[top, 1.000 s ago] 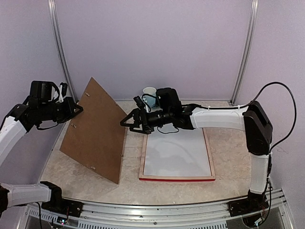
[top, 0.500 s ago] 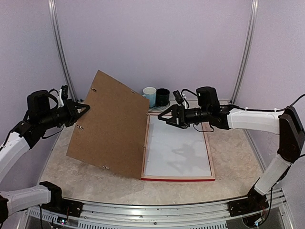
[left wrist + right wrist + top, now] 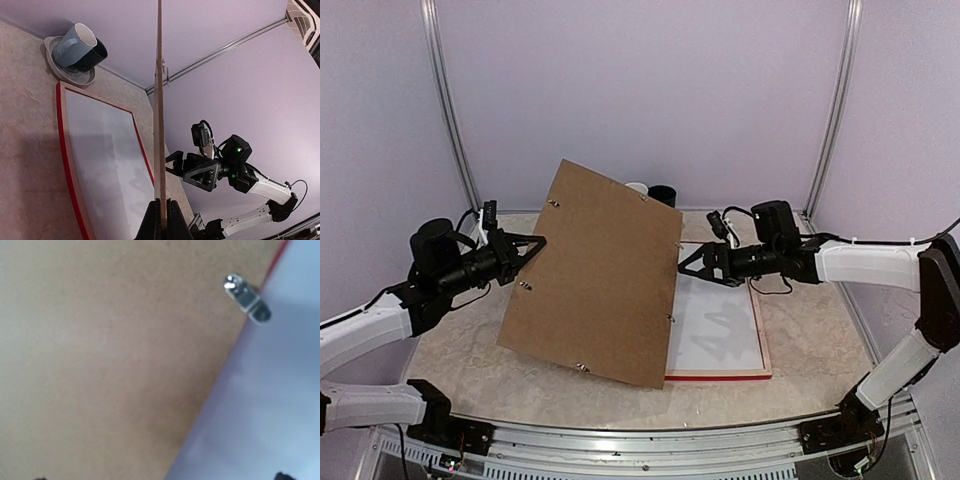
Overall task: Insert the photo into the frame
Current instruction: Adjust the fastener on the backboard.
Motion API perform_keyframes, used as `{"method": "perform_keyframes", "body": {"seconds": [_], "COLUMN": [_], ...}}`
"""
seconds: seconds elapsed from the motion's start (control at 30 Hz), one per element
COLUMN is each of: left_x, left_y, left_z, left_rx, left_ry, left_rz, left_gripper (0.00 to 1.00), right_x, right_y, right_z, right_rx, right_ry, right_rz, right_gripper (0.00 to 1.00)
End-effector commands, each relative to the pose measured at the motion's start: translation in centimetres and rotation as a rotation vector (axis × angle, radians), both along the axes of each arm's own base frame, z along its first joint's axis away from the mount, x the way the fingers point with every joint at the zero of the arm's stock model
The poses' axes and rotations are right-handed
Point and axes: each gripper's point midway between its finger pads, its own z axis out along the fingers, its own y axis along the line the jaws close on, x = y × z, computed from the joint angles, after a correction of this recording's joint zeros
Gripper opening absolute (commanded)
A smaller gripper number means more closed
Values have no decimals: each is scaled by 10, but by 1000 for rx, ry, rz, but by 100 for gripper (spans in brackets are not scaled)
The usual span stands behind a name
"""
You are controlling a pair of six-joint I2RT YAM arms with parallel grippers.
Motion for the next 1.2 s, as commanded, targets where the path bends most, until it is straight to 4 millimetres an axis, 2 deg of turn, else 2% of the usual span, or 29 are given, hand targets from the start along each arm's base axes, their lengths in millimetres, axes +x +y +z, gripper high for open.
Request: {"method": "perform_keyframes", "body": {"seconds": [0.0, 0.27, 0.43, 0.53, 0.63, 0.77, 1.03, 1.17], "left_x": [9, 19, 28, 32, 36, 41, 47, 46], "left_y": [-4, -20, -32, -39, -44, -51, -60, -57], "left_z": [23, -18, -44, -52, -57, -72, -125, -142], "left_rx": [-146, -206, -218, -229, -270, -302, -275, -261], "left_ry": [-85, 6, 46, 49, 37, 60, 163, 187], "left_rz": [47, 70, 65, 58, 46, 28, 17, 29], "left_gripper": [0, 0, 0, 0, 0, 0, 0, 0], "right_x": [-1, -6, -5, -9, -14, -18, -14, -4], "right_y": [-24, -71, -102, -113, -117, -117, -117, -122], "right_z": [5, 12, 1, -6, -9, -16, -31, -40], "right_rx": [-51, -157, -317, -386, -403, -401, -427, -484], "right_ry": [-42, -101, -135, -139, -143, -126, -108, -118], "right_rz": [-45, -118, -188, -201, -200, -191, -181, -206], "right_gripper": [98, 99, 99, 99, 99, 98, 99, 98]}}
